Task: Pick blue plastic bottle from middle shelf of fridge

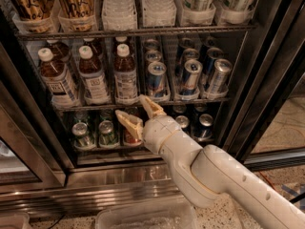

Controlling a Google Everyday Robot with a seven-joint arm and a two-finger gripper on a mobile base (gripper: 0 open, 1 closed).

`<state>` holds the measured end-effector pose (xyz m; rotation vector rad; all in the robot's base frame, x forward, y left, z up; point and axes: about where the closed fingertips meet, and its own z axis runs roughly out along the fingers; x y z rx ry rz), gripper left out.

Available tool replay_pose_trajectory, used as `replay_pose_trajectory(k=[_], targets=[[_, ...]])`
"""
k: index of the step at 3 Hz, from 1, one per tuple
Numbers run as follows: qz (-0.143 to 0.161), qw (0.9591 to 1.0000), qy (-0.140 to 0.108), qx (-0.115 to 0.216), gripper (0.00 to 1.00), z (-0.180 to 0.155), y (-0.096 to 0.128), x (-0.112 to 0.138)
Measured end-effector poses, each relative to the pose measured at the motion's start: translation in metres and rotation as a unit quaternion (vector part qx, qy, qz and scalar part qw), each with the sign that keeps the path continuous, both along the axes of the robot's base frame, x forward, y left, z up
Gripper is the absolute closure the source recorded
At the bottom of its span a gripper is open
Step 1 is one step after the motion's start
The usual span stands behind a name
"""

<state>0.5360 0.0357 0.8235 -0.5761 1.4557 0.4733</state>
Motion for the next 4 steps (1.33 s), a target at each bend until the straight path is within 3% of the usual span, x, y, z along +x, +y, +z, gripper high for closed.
replay_pose_trajectory(k=[1,2,4], targets=[[0.0,1.0,0.0,0.0,0.22,0.0,0.0,0.0],[0.001,1.0,0.0,-0.001,0.25,-0.001,0.001,0.0],[0.001,0.9999,-0.01,-0.009,0.27,0.002,0.0,0.024]])
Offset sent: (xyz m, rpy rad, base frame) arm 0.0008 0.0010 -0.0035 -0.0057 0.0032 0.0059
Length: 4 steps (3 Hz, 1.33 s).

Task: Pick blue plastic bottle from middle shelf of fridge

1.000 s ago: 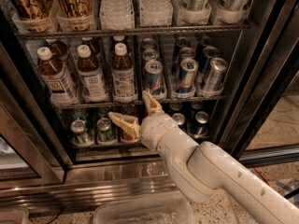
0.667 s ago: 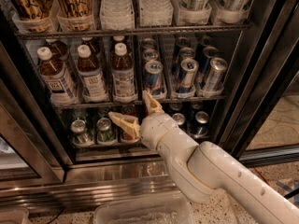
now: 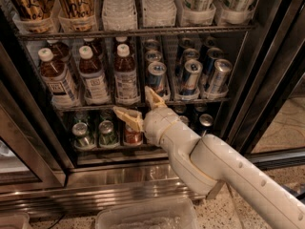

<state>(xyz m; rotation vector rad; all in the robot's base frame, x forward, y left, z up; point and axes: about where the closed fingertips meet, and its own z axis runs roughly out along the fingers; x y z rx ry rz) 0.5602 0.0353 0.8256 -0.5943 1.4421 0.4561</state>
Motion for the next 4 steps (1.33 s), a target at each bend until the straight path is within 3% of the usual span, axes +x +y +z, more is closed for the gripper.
replay_pose_trajectory(k=[4], targets=[[0.024,0.9996,-0.017,-0.005,0.3,0.009,0.019,0.052]])
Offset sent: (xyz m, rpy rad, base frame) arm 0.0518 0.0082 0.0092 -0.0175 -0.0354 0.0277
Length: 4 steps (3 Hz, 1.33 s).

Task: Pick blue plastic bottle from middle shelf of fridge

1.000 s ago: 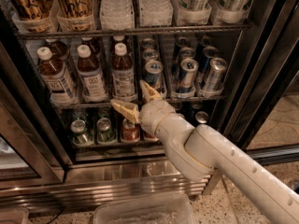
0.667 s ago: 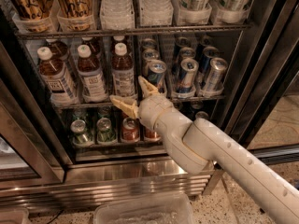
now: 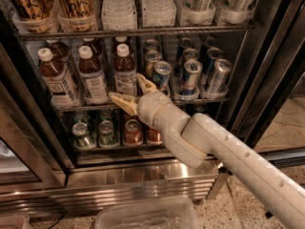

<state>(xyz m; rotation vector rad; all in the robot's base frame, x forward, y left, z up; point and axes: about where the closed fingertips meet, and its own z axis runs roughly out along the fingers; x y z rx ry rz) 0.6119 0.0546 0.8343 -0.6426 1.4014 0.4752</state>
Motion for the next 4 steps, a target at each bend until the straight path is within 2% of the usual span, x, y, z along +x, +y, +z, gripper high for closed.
replay_pose_trajectory(k=[2,3,4], targets=[[0.015,0.9999,0.0,0.001,0.32,-0.0011,0.0142,0.0112],[0.015,0.9999,0.0,0.001,0.5,-0.0012,0.0143,0.0113],[0.015,0.9999,0.0,0.001,0.75,-0.0012,0.0144,0.0113]])
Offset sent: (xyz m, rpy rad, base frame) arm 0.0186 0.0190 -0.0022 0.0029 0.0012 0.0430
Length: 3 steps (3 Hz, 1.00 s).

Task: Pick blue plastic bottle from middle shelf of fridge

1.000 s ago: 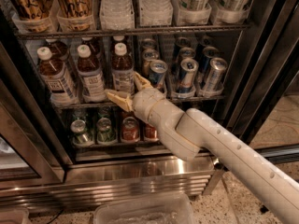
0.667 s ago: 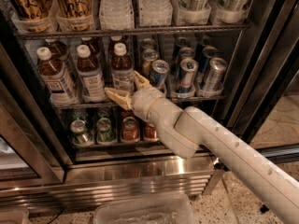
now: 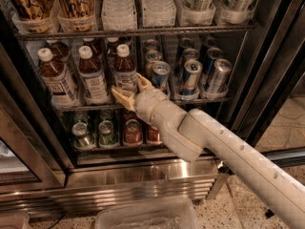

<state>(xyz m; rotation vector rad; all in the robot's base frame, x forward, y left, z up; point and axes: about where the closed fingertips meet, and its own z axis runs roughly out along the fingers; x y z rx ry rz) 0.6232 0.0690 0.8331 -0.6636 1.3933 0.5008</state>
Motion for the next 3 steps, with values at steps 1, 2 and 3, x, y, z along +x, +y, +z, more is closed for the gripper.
replay_pose_trajectory(k=[1,2,3], targets=[[0.0,1.0,0.0,0.0,0.97,0.0,0.0,0.0],[-0.001,0.9998,-0.02,0.002,1.0,0.003,0.002,0.002],[-0.005,0.9986,-0.052,0.003,1.0,0.014,0.002,0.001]])
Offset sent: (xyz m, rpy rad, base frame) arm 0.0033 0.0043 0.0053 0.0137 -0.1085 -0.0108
